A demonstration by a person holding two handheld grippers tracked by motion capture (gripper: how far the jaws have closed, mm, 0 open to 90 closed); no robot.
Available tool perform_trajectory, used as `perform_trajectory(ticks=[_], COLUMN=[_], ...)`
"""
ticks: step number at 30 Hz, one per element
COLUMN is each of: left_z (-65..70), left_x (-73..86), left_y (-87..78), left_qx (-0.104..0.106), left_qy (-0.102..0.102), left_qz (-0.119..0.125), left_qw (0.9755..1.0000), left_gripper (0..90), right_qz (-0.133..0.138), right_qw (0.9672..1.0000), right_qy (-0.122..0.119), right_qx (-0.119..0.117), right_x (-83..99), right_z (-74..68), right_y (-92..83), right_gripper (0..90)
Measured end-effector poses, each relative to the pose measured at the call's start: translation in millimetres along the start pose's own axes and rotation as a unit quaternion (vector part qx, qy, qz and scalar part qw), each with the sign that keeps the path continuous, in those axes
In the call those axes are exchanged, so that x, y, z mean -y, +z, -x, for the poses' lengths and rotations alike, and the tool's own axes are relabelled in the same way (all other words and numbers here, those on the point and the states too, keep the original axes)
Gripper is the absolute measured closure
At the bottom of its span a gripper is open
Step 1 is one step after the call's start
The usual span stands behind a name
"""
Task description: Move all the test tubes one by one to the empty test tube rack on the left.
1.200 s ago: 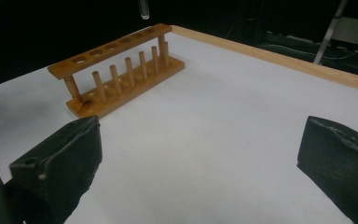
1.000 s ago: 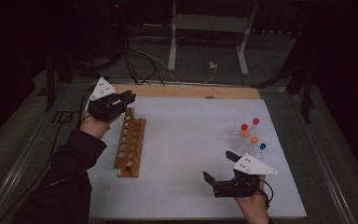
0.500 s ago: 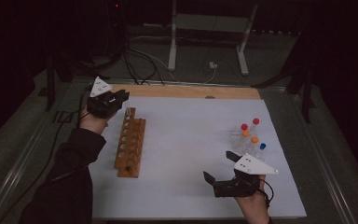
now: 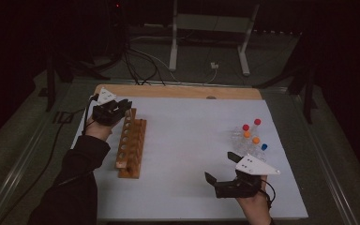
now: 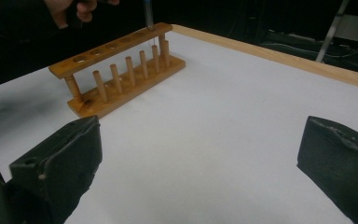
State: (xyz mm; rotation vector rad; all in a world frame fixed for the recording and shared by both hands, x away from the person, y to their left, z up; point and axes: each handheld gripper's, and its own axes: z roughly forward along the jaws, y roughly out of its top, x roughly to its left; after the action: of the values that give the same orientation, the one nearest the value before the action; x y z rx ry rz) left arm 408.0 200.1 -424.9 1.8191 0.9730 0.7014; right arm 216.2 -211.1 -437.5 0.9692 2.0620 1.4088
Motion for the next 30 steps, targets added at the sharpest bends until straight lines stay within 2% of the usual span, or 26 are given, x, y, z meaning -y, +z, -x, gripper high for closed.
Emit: perform_trajectory(ticks=[7, 15, 27, 30], left_z=[-1.4, 0.7, 1.6, 0.5], left_x=[16.1, 26.5, 23.0, 21.4], left_y=[5.8, 10.6, 10.9, 9.6], left_qx=[0.001, 0.000, 0.002, 0.008], left_qy=[-0.010, -0.008, 0.003, -0.001], left_qz=[-0.007, -0.011, -0.030, -0.040], left_qw=[0.9999, 0.9999, 0.9995, 0.9992], left_gripper=[77.9, 77.8, 77.2, 75.8], right_qz=[-0.001, -0.003, 0.002, 0.003], right_qw=[1.0000, 1.0000, 1.0000, 1.0000], right_qy=[0.000, -0.001, 0.002, 0.004], right_qx=[-0.001, -0.003, -0.007, -0.006], right_x=[0.7, 1.1, -0.8, -2.6], right_z=[0.2, -0.2, 0.3, 1.5], right_y=[0.4, 0.9, -1.5, -3.5], right_gripper=[0.0, 0.0, 0.0, 0.0])
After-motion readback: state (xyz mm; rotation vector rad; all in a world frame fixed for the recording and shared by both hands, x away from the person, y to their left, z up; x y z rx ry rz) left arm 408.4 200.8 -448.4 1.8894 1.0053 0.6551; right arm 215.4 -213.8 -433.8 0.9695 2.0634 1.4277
